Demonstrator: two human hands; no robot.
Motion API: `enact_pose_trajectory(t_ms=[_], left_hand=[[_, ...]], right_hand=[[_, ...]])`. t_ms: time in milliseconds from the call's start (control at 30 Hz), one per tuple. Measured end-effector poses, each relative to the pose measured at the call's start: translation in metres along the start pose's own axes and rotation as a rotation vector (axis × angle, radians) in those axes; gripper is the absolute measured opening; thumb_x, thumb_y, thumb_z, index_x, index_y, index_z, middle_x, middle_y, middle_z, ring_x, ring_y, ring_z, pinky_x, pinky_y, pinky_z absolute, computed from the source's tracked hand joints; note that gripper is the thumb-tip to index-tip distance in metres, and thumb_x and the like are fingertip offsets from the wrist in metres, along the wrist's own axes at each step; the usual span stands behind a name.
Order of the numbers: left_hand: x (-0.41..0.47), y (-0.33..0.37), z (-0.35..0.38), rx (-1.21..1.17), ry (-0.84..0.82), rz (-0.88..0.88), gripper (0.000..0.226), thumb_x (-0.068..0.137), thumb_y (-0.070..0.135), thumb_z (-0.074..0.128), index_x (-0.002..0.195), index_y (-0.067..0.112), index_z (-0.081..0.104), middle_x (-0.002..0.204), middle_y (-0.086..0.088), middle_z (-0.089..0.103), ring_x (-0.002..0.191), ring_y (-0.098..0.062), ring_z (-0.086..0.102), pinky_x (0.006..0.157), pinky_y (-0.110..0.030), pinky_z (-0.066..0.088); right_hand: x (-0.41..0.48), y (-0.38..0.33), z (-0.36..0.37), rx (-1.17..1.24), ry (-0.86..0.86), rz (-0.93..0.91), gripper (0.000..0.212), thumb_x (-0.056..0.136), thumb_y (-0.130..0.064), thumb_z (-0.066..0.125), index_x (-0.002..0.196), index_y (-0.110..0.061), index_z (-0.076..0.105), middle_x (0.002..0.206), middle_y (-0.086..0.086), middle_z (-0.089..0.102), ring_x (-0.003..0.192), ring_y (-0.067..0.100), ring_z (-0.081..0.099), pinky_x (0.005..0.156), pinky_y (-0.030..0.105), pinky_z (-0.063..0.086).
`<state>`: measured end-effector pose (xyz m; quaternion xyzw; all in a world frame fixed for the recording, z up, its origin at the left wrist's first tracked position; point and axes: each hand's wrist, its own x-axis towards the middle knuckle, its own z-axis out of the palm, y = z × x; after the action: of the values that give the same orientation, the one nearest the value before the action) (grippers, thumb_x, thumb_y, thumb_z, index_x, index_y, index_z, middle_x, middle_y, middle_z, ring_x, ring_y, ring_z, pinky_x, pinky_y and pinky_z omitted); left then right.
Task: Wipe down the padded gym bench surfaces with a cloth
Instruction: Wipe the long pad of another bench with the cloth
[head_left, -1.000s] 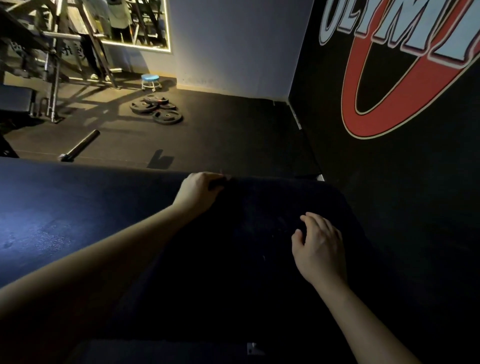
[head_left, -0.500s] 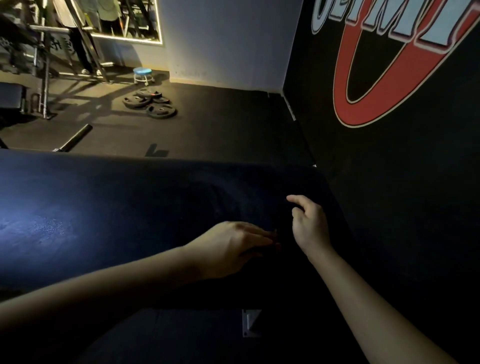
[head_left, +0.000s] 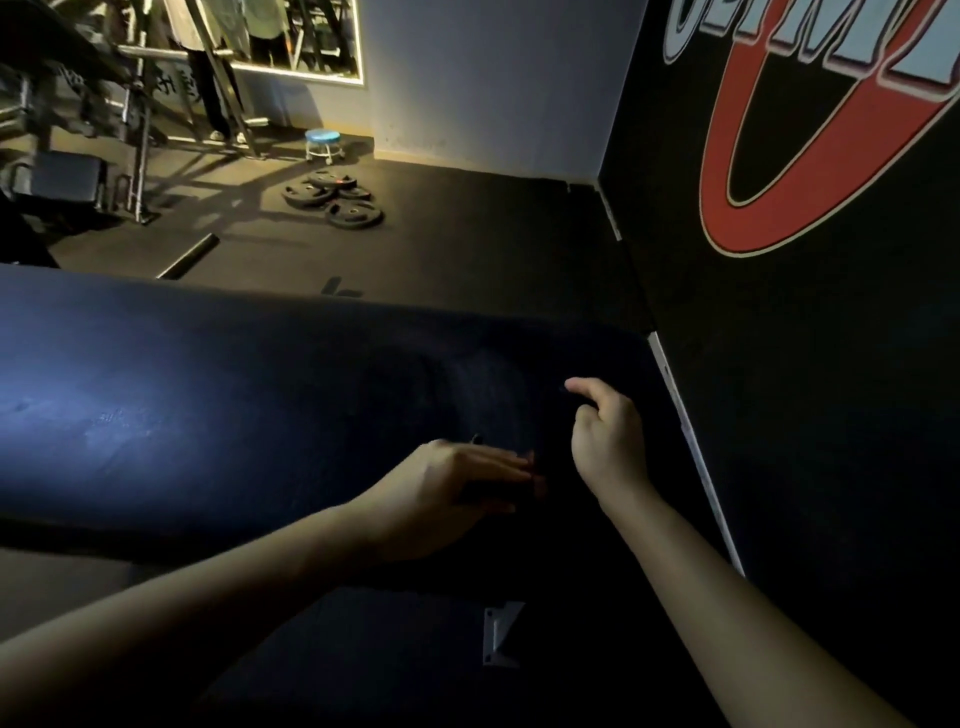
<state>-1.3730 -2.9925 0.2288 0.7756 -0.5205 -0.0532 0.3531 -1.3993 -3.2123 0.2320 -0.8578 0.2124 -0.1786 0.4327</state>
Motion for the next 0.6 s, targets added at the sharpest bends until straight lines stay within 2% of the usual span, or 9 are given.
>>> enact_pose_trajectory(t_ms=[67, 100, 200, 267, 333, 467, 600], left_hand=[[-0.01, 0.007, -0.005, -0.038, -0.074, 0.026, 0.038, 0.094, 0.021, 0.074, 0.131, 0.022, 0.07, 0.142, 0.007, 0.062, 0.132, 0.003, 0.054, 0.107, -0.02, 0.047], [-0.008, 0.008, -0.009, -0.031, -0.077, 0.037, 0.036, 0.094, 0.021, 0.075, 0.13, 0.022, 0.071, 0.138, 0.007, 0.065, 0.127, 0.003, 0.059, 0.104, -0.019, 0.05], [0.016, -0.004, -0.019, 0.089, 0.096, 0.039, 0.033, 0.094, 0.021, 0.075, 0.126, 0.025, 0.072, 0.127, 0.008, 0.071, 0.114, 0.005, 0.063, 0.099, -0.018, 0.052], [0.029, -0.021, -0.021, 0.137, 0.172, -0.042, 0.036, 0.094, 0.021, 0.074, 0.129, 0.026, 0.071, 0.135, 0.007, 0.067, 0.12, 0.007, 0.055, 0.106, -0.028, 0.051], [0.029, -0.028, -0.018, 0.127, 0.161, -0.107, 0.038, 0.094, 0.022, 0.074, 0.131, 0.027, 0.07, 0.142, 0.008, 0.062, 0.128, 0.006, 0.052, 0.109, -0.033, 0.05], [-0.003, -0.003, -0.004, 0.054, 0.141, -0.076, 0.035, 0.093, 0.019, 0.075, 0.128, 0.025, 0.072, 0.14, 0.009, 0.062, 0.128, 0.012, 0.049, 0.109, -0.014, 0.043], [-0.037, 0.019, 0.0, -0.02, 0.053, -0.032, 0.035, 0.093, 0.02, 0.075, 0.126, 0.026, 0.073, 0.135, 0.014, 0.065, 0.125, 0.012, 0.055, 0.103, -0.013, 0.047]], right_hand=[[0.0, 0.0, 0.001, 0.002, -0.01, 0.009, 0.046, 0.095, 0.004, 0.039, 0.13, -0.013, 0.065, 0.135, 0.006, 0.063, 0.119, 0.026, 0.063, 0.105, 0.04, 0.051], [0.0, 0.0, 0.002, -0.008, -0.012, 0.008, 0.045, 0.096, 0.003, 0.039, 0.131, -0.012, 0.064, 0.136, 0.007, 0.062, 0.12, 0.025, 0.063, 0.105, 0.041, 0.051], [-0.001, -0.001, 0.003, -0.059, -0.035, -0.004, 0.043, 0.098, 0.001, 0.04, 0.133, -0.011, 0.062, 0.139, 0.006, 0.06, 0.129, 0.019, 0.055, 0.105, 0.023, 0.042], [0.0, -0.001, 0.002, -0.062, -0.055, 0.009, 0.043, 0.099, 0.0, 0.04, 0.134, -0.013, 0.061, 0.14, 0.005, 0.059, 0.132, 0.017, 0.052, 0.103, 0.02, 0.038], [-0.001, -0.002, 0.001, -0.059, -0.061, 0.009, 0.043, 0.098, 0.0, 0.041, 0.134, -0.013, 0.062, 0.14, 0.005, 0.059, 0.133, 0.017, 0.052, 0.103, 0.019, 0.037], [-0.004, -0.006, 0.003, -0.103, -0.031, -0.011, 0.042, 0.097, 0.002, 0.042, 0.132, -0.009, 0.063, 0.138, 0.007, 0.061, 0.132, 0.02, 0.054, 0.104, 0.019, 0.038], [-0.009, -0.014, 0.001, -0.125, -0.04, 0.021, 0.042, 0.097, 0.001, 0.044, 0.131, -0.011, 0.064, 0.138, 0.006, 0.061, 0.128, 0.02, 0.056, 0.11, 0.034, 0.045]])
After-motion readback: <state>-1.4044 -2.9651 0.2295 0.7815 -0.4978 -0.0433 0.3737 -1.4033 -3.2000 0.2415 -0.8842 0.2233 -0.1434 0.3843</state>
